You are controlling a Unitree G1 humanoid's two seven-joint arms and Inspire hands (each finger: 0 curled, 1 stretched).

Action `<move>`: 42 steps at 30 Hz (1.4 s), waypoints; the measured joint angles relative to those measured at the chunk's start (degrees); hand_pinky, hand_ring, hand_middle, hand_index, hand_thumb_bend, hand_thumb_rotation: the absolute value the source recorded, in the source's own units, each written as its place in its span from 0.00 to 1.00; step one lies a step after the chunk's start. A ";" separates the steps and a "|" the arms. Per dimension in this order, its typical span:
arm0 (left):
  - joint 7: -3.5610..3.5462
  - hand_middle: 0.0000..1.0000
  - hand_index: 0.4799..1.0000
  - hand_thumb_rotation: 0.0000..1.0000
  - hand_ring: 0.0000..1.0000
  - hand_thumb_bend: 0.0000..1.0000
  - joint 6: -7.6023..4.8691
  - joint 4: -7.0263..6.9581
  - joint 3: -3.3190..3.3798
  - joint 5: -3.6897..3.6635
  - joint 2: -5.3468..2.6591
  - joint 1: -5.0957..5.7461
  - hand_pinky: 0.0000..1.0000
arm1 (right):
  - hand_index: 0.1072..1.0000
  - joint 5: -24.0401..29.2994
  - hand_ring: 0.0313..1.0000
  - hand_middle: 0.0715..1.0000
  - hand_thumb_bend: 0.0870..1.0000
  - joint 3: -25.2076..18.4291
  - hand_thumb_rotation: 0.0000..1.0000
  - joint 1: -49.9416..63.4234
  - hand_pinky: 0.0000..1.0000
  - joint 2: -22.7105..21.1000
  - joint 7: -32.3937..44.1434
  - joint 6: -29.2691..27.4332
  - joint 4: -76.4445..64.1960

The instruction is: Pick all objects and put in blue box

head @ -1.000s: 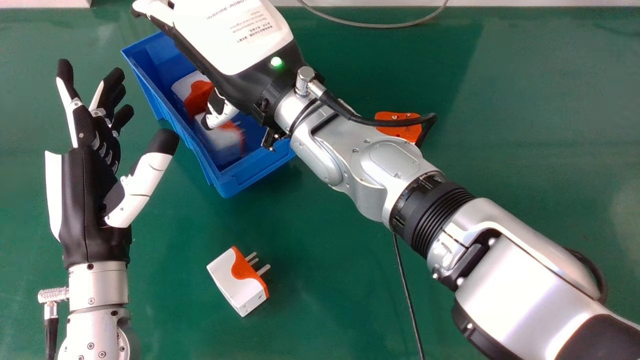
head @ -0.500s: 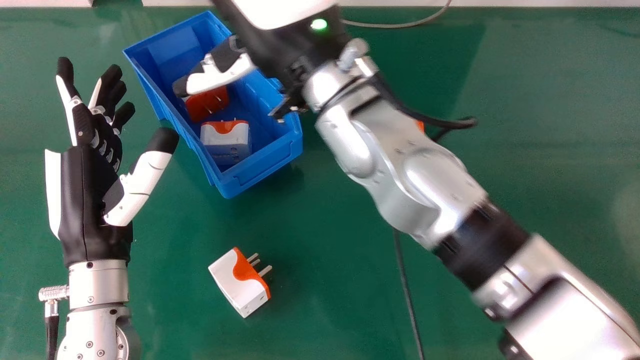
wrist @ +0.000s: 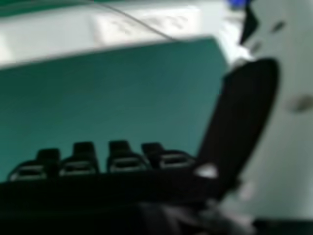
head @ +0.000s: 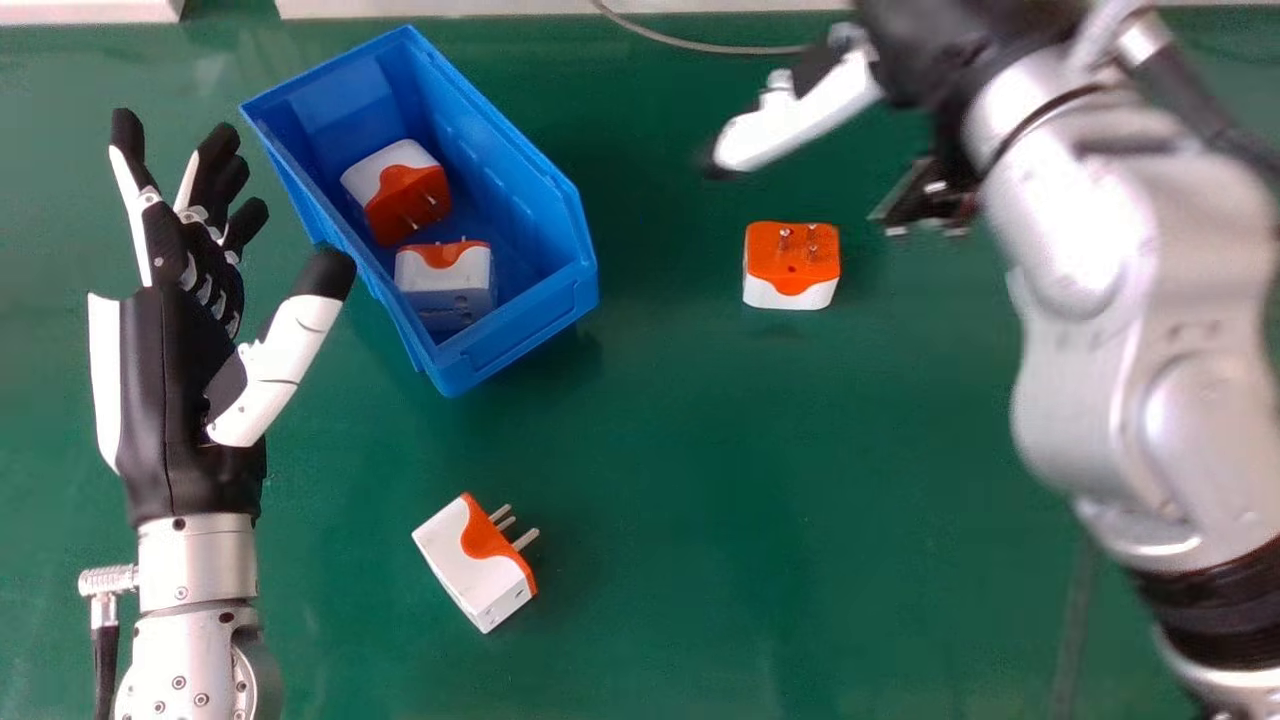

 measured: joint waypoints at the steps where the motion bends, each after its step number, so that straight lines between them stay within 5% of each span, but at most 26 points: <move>1: -0.01 0.94 0.84 0.53 0.94 0.86 -0.01 0.00 -0.09 0.05 -0.06 -0.07 0.91 | 1.00 0.01 1.00 1.00 1.00 0.00 0.32 -0.04 1.00 -0.14 0.76 0.16 0.57; 5: 1.23 0.93 0.83 0.56 0.93 0.87 -0.12 -0.01 0.00 1.78 -0.22 -0.02 0.90 | 1.00 0.78 1.00 1.00 1.00 0.48 0.26 -1.55 1.00 0.06 5.13 1.07 8.95; 13: 1.25 0.93 0.85 0.56 0.94 0.84 -1.15 0.30 0.09 1.80 -0.16 0.12 0.91 | 0.99 5.13 1.00 1.00 1.00 4.57 0.24 -5.62 1.00 3.63 0.42 -2.86 32.74; 17: 0.81 0.94 0.85 0.56 0.94 0.84 -1.34 0.51 0.18 1.56 0.00 0.20 0.91 | 0.98 8.91 1.00 1.00 1.00 6.90 0.23 -6.31 1.00 5.70 -5.67 -8.27 43.90; 19: -0.14 0.94 0.85 0.54 0.94 0.84 -1.33 0.61 0.14 0.72 0.00 0.18 0.92 | 0.96 10.30 1.00 1.00 1.00 7.73 0.20 -6.38 1.00 7.09 -9.12 -10.59 48.05; 24: -0.75 0.94 0.85 0.53 0.94 0.83 -1.32 0.64 0.18 -0.34 0.01 0.22 0.92 | 0.92 13.32 0.99 1.00 1.00 8.43 0.14 -8.23 0.90 9.64 -15.26 -14.27 56.85; 26: -0.80 0.94 0.85 0.53 0.94 0.84 -1.31 0.63 0.17 -0.45 -0.01 0.24 0.91 | 0.84 14.15 0.61 0.68 0.90 8.75 0.05 -8.58 0.51 9.95 -17.32 -15.66 58.63; 28: -0.92 0.94 0.85 0.52 0.94 0.84 -1.30 0.62 0.18 -0.61 0.00 0.30 0.91 | 0.67 15.18 0.49 0.55 0.68 8.86 0.02 -9.03 0.41 10.74 -19.07 -15.47 60.33; 35: -1.38 0.94 0.85 0.53 0.94 0.83 -1.31 0.62 0.15 -0.62 -0.03 0.41 0.92 | 0.51 16.60 0.40 0.45 0.50 9.25 0.00 -9.13 0.35 11.91 -25.61 -16.88 61.79; 42: -1.57 0.94 0.85 0.52 0.94 0.83 -1.31 0.62 0.16 -0.71 -0.02 0.42 0.92 | 0.48 20.12 0.38 0.44 0.47 9.27 0.00 -9.03 0.32 11.61 -24.85 -18.29 60.46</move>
